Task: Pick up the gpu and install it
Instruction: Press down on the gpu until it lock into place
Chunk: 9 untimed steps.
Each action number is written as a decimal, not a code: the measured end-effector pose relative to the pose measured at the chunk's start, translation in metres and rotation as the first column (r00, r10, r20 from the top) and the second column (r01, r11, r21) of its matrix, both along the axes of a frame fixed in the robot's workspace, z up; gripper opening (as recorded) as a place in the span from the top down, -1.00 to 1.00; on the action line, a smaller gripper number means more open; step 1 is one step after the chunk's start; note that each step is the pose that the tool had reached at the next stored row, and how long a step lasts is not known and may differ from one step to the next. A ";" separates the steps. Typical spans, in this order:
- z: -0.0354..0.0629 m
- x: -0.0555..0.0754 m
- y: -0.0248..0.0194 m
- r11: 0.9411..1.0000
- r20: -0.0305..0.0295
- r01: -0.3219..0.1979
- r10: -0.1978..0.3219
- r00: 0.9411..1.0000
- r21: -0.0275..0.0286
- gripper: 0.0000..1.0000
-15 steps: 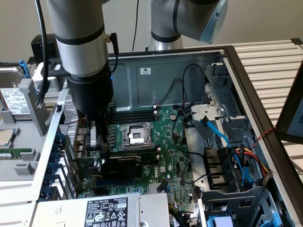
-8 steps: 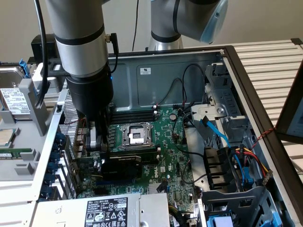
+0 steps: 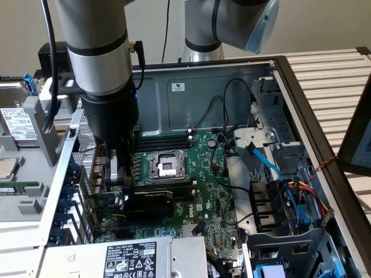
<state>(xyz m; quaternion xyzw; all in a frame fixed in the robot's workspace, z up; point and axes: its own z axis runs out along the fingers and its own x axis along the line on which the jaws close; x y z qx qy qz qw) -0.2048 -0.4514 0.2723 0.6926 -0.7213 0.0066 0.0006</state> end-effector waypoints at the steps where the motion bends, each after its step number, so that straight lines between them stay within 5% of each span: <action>1: 0.0000 0.000 -0.0002 1.000 0.000 0.000 0.000 1.000 0.000 0.79; 9: 0.0030 0.000 -0.0010 1.000 0.002 0.000 0.000 1.000 0.000 0.79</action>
